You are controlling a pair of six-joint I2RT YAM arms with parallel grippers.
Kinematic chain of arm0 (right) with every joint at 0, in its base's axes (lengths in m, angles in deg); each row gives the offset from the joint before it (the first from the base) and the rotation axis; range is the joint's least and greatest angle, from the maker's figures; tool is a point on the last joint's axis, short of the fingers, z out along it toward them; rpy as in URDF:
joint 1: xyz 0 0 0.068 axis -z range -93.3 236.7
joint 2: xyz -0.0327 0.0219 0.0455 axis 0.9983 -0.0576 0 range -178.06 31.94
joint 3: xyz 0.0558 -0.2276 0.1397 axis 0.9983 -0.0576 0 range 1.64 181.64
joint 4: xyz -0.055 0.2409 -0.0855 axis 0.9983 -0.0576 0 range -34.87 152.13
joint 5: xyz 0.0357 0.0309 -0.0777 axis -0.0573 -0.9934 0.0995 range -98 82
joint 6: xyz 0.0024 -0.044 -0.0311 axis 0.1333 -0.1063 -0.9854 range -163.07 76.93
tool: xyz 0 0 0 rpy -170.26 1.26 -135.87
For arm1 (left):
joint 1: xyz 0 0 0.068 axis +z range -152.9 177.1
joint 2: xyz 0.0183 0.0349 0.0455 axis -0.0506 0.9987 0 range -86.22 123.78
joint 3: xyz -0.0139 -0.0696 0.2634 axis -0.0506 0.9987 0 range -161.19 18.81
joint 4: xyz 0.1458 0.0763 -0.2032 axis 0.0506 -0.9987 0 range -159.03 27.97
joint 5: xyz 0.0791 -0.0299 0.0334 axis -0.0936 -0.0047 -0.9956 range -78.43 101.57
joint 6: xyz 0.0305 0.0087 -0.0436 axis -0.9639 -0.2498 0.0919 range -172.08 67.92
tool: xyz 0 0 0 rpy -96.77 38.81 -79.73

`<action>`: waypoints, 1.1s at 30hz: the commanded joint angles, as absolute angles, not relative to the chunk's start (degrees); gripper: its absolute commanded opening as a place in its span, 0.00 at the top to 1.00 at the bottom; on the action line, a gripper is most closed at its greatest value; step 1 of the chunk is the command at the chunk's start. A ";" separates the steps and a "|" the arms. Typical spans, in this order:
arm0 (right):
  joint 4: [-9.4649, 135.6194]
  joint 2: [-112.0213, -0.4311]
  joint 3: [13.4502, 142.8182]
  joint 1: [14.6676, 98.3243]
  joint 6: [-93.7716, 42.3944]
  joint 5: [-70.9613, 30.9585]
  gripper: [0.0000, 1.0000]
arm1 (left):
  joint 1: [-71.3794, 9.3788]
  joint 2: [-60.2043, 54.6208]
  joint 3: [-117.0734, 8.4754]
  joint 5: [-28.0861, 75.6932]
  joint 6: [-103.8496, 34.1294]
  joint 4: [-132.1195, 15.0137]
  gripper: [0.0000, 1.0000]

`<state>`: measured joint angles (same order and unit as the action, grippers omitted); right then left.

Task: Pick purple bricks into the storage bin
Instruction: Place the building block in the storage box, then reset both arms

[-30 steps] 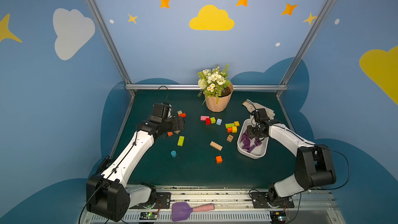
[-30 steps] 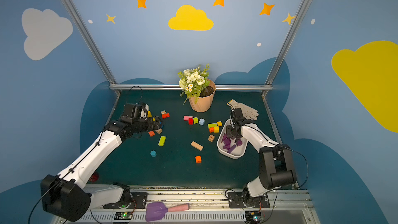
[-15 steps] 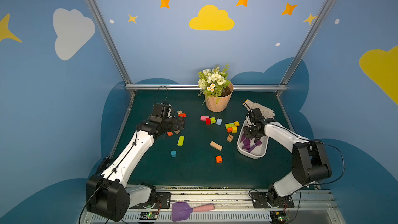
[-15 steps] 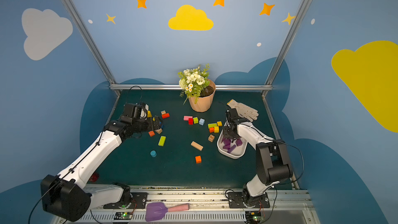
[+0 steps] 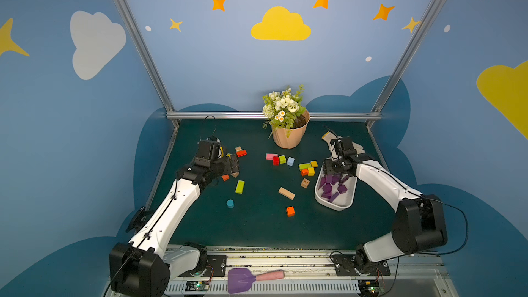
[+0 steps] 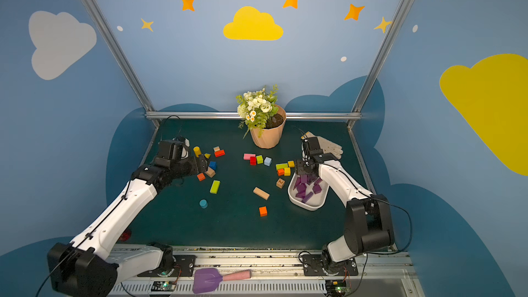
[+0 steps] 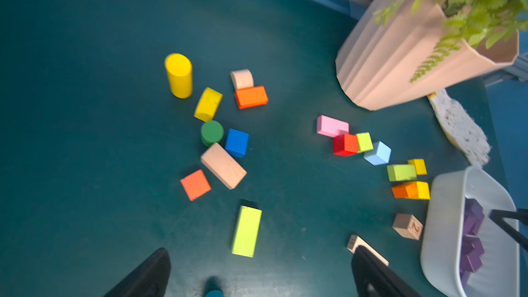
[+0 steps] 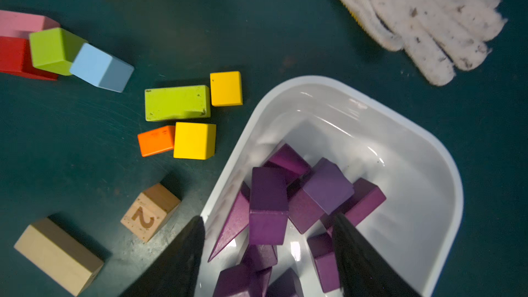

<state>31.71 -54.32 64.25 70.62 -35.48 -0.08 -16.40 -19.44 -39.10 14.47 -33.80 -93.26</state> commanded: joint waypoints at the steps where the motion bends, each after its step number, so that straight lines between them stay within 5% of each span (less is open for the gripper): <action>1: 32.83 -52.75 66.96 71.11 -36.03 0.55 0.24 | -15.78 -21.52 -38.26 10.33 -33.71 -90.88 0.00; 12: 42.33 -45.95 63.61 73.24 -36.82 2.97 0.08 | -15.20 -23.12 -34.77 5.77 -32.63 -87.02 0.01; 33: 79.31 -37.47 36.06 83.47 -39.37 1.25 0.07 | -11.79 -29.09 -27.08 -6.26 -40.21 -73.12 0.00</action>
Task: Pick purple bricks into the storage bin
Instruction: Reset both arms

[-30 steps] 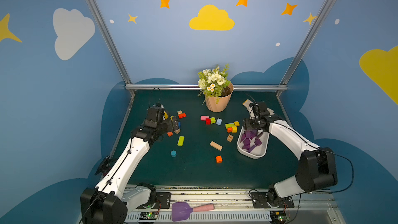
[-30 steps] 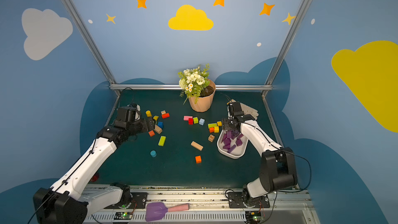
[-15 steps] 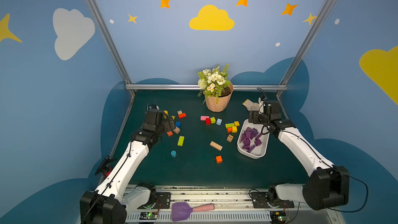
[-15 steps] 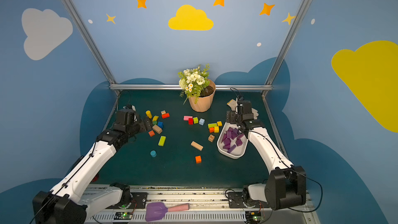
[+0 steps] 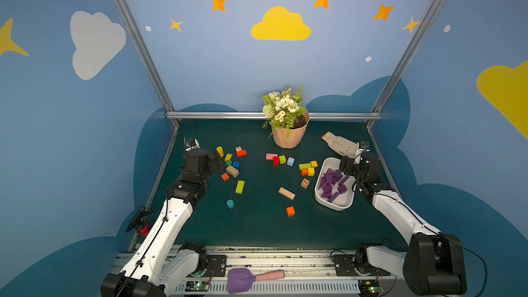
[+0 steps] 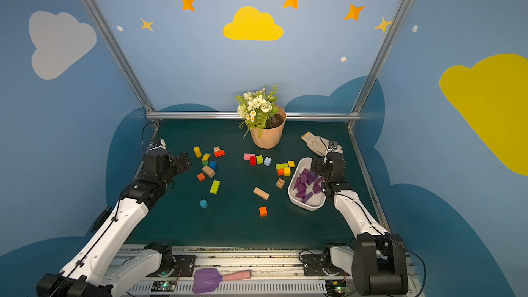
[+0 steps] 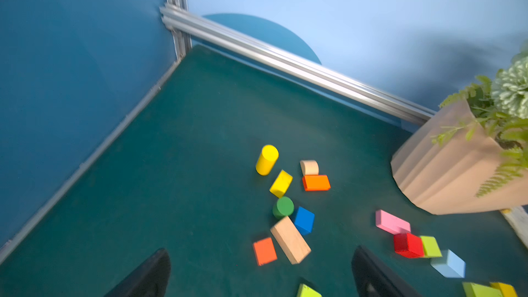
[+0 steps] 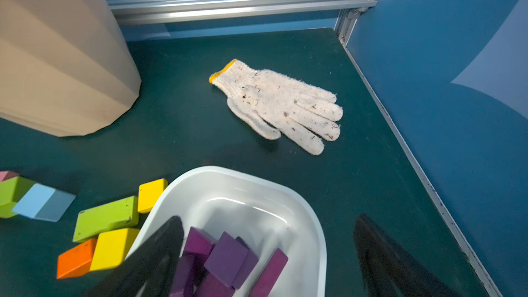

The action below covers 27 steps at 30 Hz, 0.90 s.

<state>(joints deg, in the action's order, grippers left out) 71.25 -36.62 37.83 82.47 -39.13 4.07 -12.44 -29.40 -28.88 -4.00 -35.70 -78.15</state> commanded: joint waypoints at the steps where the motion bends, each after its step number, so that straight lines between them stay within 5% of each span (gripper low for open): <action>1: 80.58 -37.95 35.41 83.72 -39.56 0.50 0.07 | -11.61 -28.49 -26.58 -6.48 -41.03 -72.38 0.01; 8: 89.78 -44.13 31.40 84.34 -41.10 -2.38 0.07 | -6.32 -21.35 -18.96 -6.82 -40.24 -62.68 0.01; 14: 93.28 -47.97 29.79 84.59 -42.37 -6.60 0.07 | 0.35 -15.65 -17.38 2.91 -36.38 -58.25 0.01; 27: 105.12 -53.78 25.78 83.47 -43.76 -6.09 0.07 | 3.62 -11.40 -8.89 8.69 -42.99 -39.37 0.00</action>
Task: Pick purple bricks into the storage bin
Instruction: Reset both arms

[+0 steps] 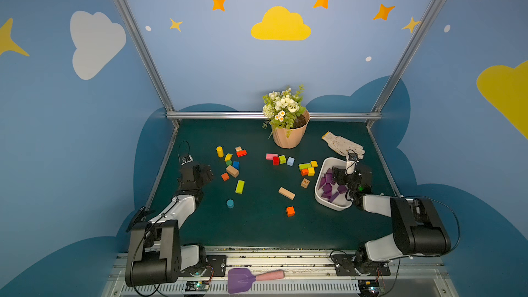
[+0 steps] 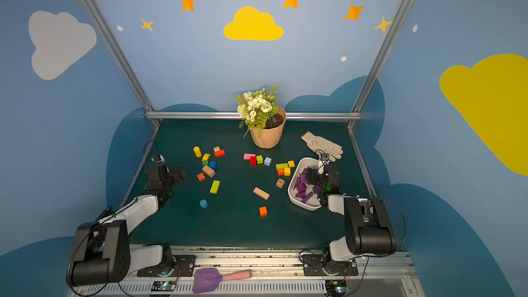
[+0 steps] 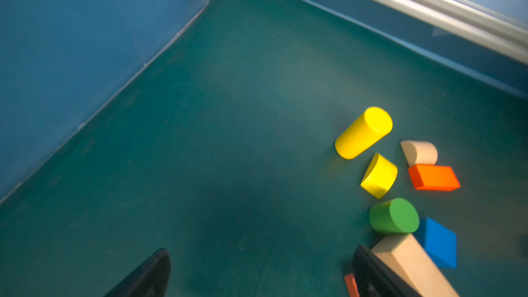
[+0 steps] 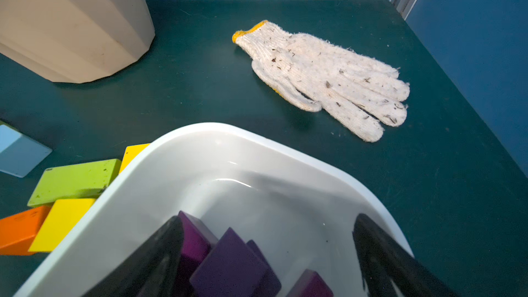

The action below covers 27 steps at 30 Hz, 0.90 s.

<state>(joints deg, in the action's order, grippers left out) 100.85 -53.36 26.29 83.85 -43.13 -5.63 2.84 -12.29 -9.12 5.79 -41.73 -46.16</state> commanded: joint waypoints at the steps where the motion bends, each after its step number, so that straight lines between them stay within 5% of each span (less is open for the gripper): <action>1: 106.13 -54.15 25.46 83.53 -43.70 -5.99 0.07 | 3.78 -11.14 -8.52 9.29 -42.60 -38.16 0.01; 27: 110.95 -54.55 23.01 81.66 -45.18 -3.43 0.07 | 2.30 -3.71 -3.37 10.54 -44.31 -19.92 0.00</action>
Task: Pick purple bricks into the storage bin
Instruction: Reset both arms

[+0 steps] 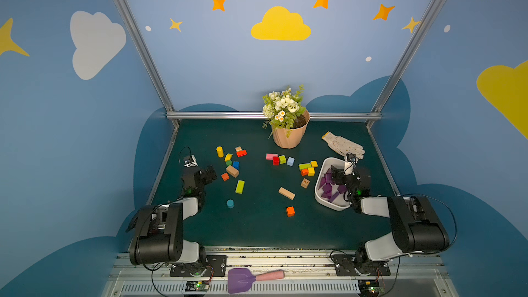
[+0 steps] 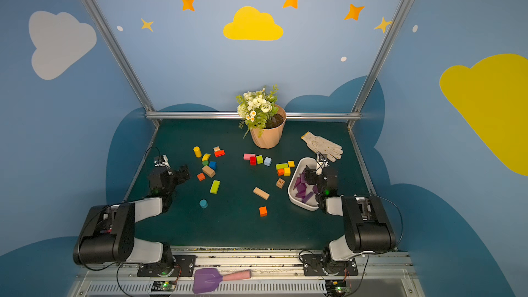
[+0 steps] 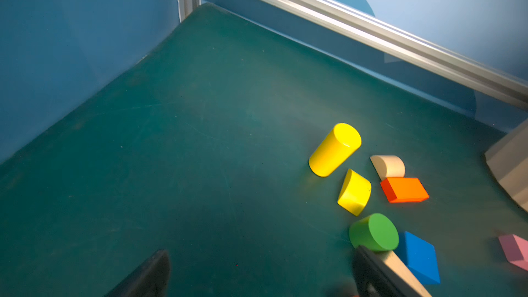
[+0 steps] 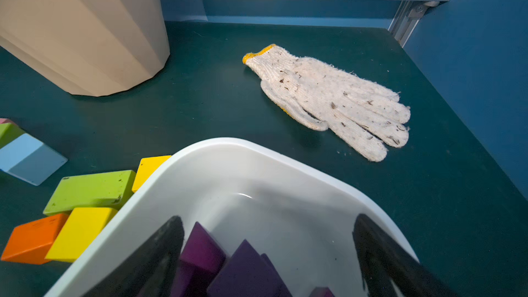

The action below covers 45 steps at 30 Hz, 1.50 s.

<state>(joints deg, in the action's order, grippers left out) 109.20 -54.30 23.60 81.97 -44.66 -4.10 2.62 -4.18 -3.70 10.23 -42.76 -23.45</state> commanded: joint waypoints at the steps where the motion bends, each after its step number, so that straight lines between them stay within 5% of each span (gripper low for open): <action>1: 110.91 -54.48 23.00 81.68 -45.18 -3.43 0.07 | 2.14 -3.23 -3.07 10.85 -44.51 -18.88 0.00; 45: 107.46 -54.72 25.01 84.21 -43.57 -7.93 0.06 | -1.32 1.23 -4.73 6.48 -47.07 -18.09 0.01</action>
<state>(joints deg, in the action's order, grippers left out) 107.73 -54.34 24.04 84.00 -44.13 -7.25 -1.16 1.00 -3.59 6.95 -46.32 -17.72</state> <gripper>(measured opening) 0.937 0.995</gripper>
